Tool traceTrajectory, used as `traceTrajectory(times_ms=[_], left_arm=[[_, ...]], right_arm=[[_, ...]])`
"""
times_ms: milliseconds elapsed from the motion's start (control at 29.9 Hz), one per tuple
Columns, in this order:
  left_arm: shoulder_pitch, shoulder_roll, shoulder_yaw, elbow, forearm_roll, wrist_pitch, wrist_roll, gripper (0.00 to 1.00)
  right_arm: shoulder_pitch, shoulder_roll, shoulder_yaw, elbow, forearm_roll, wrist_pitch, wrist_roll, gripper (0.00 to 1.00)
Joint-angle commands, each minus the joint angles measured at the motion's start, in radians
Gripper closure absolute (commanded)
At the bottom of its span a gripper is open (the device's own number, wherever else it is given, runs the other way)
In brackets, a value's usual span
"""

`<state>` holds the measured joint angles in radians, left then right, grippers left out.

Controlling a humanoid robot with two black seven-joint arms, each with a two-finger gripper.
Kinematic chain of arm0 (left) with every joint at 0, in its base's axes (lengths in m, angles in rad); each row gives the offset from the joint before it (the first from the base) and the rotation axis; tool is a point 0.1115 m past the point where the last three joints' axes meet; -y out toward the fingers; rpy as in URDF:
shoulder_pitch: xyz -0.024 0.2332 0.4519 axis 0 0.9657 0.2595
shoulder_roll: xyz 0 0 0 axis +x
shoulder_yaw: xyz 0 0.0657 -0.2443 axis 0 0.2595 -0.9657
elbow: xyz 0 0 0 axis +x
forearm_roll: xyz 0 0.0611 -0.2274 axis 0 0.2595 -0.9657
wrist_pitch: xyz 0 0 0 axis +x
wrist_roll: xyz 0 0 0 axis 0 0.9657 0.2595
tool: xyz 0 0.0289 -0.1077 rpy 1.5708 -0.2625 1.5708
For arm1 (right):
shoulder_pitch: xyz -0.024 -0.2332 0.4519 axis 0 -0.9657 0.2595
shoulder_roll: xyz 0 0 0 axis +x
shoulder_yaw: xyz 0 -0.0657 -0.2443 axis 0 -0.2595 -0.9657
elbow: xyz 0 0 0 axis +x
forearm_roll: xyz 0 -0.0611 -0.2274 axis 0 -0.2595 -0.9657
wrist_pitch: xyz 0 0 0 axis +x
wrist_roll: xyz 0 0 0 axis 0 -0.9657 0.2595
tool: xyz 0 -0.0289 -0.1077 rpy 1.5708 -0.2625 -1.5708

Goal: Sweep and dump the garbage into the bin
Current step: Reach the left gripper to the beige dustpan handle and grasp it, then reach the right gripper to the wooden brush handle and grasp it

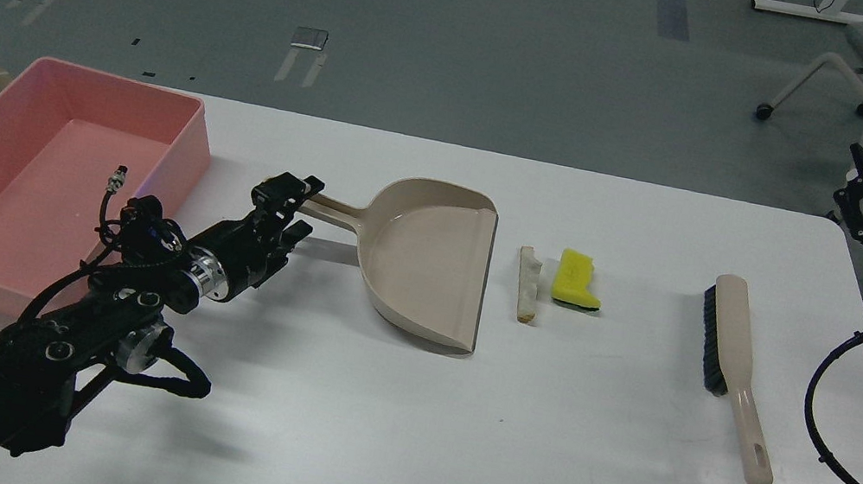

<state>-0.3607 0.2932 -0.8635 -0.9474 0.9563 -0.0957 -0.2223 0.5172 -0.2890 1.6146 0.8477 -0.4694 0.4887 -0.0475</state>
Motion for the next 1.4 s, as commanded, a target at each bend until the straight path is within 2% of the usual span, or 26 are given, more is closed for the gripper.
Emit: traceTrajectory(times_ms=[0,134,267,334,434,534,868,968,1135,1302,1369], left_arm=[[-0.004,0.000,0.000,0.001,0.002,0.001,-0.005,0.39],[-0.007,-0.002,0.001,0.004,0.002,0.001,-0.005,0.40],[-0.020,-0.012,0.001,0.029,0.002,0.001,-0.008,0.46],[-0.029,-0.017,0.001,0.048,0.002,0.001,-0.014,0.53],[-0.032,-0.017,0.001,0.053,0.002,0.001,-0.020,0.57],[-0.037,-0.022,0.003,0.053,0.004,0.002,-0.020,0.69],[-0.035,-0.022,0.003,0.052,0.009,0.016,-0.025,0.91],[-0.035,-0.023,0.004,0.042,0.012,0.016,-0.049,1.00],[-0.043,-0.014,0.003,0.024,0.013,0.017,-0.086,1.00],[-0.050,0.033,0.003,-0.047,0.015,0.019,-0.086,1.00],[-0.046,0.058,0.004,-0.080,0.016,0.022,-0.089,1.00]], right_arm=[[0.000,0.001,0.001,0.001,0.000,0.000,0.000,0.00],[0.000,0.004,-0.001,0.002,0.000,0.000,0.000,0.00],[-0.003,0.004,-0.001,0.002,0.000,0.000,0.000,0.00],[-0.006,0.002,0.001,0.002,0.000,0.000,0.000,0.00],[-0.008,0.001,0.001,0.002,0.000,0.000,0.000,0.00],[-0.008,0.001,0.001,0.002,0.000,0.000,0.000,0.00],[-0.025,0.001,0.002,0.005,0.000,0.000,0.000,0.00],[-0.026,-0.001,0.005,0.005,0.000,0.000,0.000,0.00],[-0.032,-0.002,0.010,0.022,-0.006,0.000,0.000,0.00],[-0.042,-0.085,-0.019,0.034,-0.038,0.000,0.000,0.00],[-0.066,-0.146,-0.044,0.053,-0.139,0.000,0.000,0.00]])
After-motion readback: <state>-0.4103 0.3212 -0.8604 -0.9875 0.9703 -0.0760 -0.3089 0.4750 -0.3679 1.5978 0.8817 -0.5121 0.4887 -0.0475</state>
